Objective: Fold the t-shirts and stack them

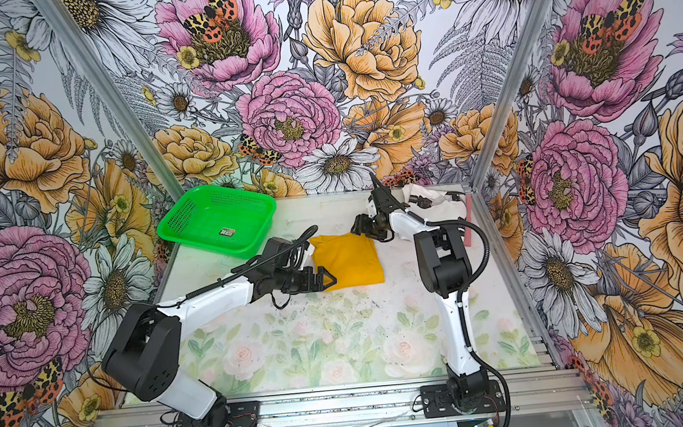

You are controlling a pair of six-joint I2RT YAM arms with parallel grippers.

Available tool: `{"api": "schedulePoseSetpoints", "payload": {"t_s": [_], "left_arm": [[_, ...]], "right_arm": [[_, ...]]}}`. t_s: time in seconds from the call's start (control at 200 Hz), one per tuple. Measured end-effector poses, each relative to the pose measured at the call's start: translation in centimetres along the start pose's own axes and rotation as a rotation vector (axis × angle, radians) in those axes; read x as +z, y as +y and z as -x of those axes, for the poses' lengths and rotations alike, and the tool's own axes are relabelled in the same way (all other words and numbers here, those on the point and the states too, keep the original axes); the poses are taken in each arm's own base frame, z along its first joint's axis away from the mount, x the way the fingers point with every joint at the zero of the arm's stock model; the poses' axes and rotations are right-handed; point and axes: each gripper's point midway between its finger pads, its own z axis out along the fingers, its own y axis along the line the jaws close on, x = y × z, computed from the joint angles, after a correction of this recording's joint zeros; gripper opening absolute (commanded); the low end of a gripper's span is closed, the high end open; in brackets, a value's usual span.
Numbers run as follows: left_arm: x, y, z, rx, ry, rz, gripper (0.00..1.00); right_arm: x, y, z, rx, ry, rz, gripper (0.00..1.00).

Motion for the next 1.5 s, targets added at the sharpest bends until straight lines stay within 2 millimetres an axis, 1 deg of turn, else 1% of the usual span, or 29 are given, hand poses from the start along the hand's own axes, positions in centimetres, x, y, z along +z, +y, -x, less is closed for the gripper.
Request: {"api": "schedulePoseSetpoints", "payload": {"t_s": [0.1,0.125,0.145,0.155,0.17,0.2,0.255,0.32,0.435,0.52,0.57,0.64,0.71,0.751,0.791,0.906,1.006,1.101,1.161,1.201,1.266,1.371,1.441,1.501], "left_arm": [[-0.1,-0.4,0.7,0.011,-0.024,-0.012,0.99],[-0.1,-0.6,1.0,0.016,-0.03,-0.018,0.99],[-0.1,-0.8,1.2,0.019,-0.035,-0.022,0.99],[-0.1,-0.8,1.3,0.02,-0.036,-0.024,0.99],[-0.2,-1.1,1.6,0.025,-0.042,-0.03,0.99],[-0.1,-1.6,2.0,0.034,-0.05,-0.044,0.99],[0.0,-2.5,3.0,0.051,-0.072,-0.073,0.99],[0.4,-3.3,3.9,0.057,-0.097,-0.116,0.99],[2.0,-3.2,4.4,0.039,-0.112,-0.156,0.99],[3.8,-2.1,4.0,0.007,-0.1,-0.157,0.99],[4.7,-1.5,3.7,-0.01,-0.09,-0.15,0.99],[5.8,-0.3,3.0,-0.033,-0.073,-0.133,0.99],[6.6,1.0,2.2,-0.065,-0.06,-0.109,0.99],[6.7,1.7,1.8,-0.077,-0.059,-0.093,0.99],[6.6,2.2,1.6,-0.084,-0.065,-0.086,0.99],[6.4,2.5,1.6,-0.082,-0.083,-0.09,0.99],[5.8,2.5,1.6,-0.084,-0.088,-0.088,0.99],[4.5,2.4,1.9,-0.09,-0.092,-0.078,0.99],[3.4,2.2,2.6,-0.085,-0.103,-0.073,0.99],[2.6,1.9,3.5,-0.078,-0.116,-0.073,0.99],[1.5,1.1,5.5,-0.055,-0.154,-0.085,0.99],[0.0,0.1,8.6,-0.027,-0.216,-0.112,0.99],[-0.5,-0.4,10.0,-0.02,-0.235,-0.13,0.99],[-0.2,-0.7,11.0,-0.013,-0.242,-0.148,0.99]], "right_arm": [[-0.6,0.4,-0.4,-0.005,0.005,0.011,0.69],[-0.9,0.4,-0.6,-0.006,0.006,0.013,0.77],[-1.2,0.6,-0.9,-0.002,0.009,0.017,0.81],[-1.3,0.6,-1.0,-0.005,0.009,0.019,0.84],[-1.5,0.7,-1.2,-0.009,0.01,0.023,0.92],[-1.9,1.0,-1.5,-0.012,0.011,0.033,0.95],[-2.6,1.6,-2.0,-0.01,0.015,0.057,0.95],[-2.9,2.5,-2.2,-0.02,0.013,0.084,0.95],[-2.4,4.4,-2.8,-0.045,0.021,0.128,0.95],[-1.7,5.9,-3.5,-0.057,0.038,0.158,0.95],[-1.0,6.5,-3.5,-0.059,0.039,0.17,0.94],[0.2,6.8,-3.6,-0.057,0.043,0.175,0.94],[1.4,6.3,-3.9,-0.049,0.052,0.158,0.94],[2.1,5.9,-3.9,-0.038,0.06,0.152,0.94],[2.3,5.9,-3.5,-0.035,0.054,0.158,0.94],[2.8,5.7,-2.2,-0.022,0.029,0.154,0.94],[2.6,5.6,-1.5,-0.025,0.011,0.156,0.95],[2.4,5.3,-1.3,-0.03,0.001,0.149,0.95],[1.6,5.1,-1.4,-0.032,-0.008,0.14,0.95],[0.8,5.1,-1.7,-0.032,-0.01,0.134,0.95],[-1.1,5.1,-2.0,-0.03,-0.023,0.128,0.95],[-5.0,5.4,-2.5,-0.041,-0.064,0.127,0.95],[-7.1,5.6,-3.3,-0.051,-0.085,0.133,0.95],[-8.5,5.5,-4.3,-0.052,-0.099,0.137,0.95]]}}
